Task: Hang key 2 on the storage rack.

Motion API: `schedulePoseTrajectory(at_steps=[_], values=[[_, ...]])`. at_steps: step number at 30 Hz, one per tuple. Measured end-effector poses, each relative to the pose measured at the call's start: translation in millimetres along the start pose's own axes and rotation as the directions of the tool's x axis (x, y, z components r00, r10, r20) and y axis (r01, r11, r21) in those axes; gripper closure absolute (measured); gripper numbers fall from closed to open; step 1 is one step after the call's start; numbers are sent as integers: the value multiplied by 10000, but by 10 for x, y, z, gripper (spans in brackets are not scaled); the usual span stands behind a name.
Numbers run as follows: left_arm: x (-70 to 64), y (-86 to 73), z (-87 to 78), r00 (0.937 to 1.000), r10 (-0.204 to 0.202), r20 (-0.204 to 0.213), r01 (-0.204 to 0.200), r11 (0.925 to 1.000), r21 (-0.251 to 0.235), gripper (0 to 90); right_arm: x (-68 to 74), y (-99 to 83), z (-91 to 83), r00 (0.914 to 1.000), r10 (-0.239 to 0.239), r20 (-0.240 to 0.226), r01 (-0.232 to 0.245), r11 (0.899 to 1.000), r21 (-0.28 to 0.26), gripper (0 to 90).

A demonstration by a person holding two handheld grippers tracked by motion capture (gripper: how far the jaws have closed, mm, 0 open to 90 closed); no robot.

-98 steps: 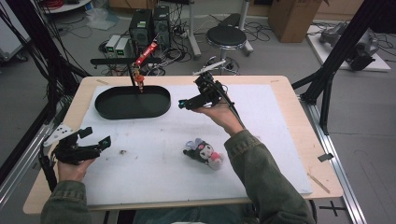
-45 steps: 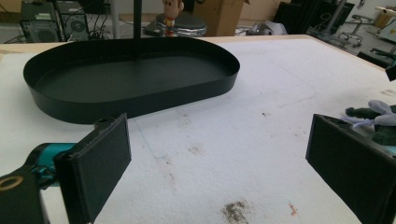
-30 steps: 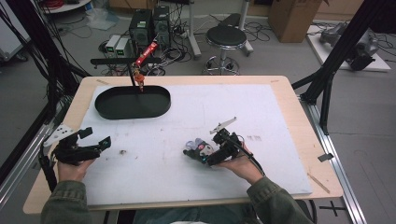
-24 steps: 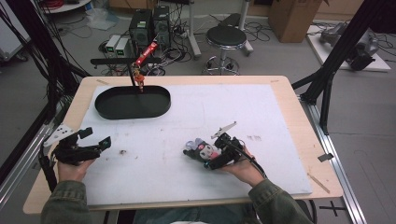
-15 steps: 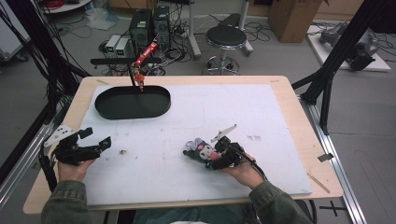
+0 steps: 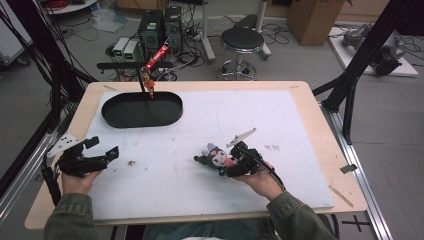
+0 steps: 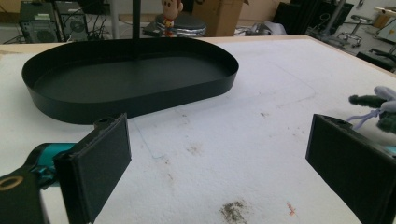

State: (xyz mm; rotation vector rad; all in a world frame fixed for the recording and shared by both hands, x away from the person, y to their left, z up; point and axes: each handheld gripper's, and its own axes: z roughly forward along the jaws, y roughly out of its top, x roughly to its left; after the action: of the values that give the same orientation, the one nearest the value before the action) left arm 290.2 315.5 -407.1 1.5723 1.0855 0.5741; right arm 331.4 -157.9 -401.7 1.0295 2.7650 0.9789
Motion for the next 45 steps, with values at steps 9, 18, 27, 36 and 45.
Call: schedulePoseTrajectory(at_steps=[9,18,27,36,45], values=[[2,0,0,10000,-8,24,8,10000,2,70,-2,185,-118,9989,169,-429,-191,9986,-502,516],[6,0,1,10000,-14,17,14,10000,1,70,8,369,-171,9977,175,-653,-225,9967,-779,515],[5,0,2,10000,-22,22,22,10000,-19,70,-14,562,-216,9955,296,-905,-389,9939,-1027,516],[9,1,2,10000,-16,29,16,10000,-23,70,-37,794,-281,9944,289,-1019,-414,9915,-1232,516],[11,1,2,10000,-18,50,18,10000,-24,70,-51,1040,-321,9928,308,-1159,-459,9905,-1298,516]])
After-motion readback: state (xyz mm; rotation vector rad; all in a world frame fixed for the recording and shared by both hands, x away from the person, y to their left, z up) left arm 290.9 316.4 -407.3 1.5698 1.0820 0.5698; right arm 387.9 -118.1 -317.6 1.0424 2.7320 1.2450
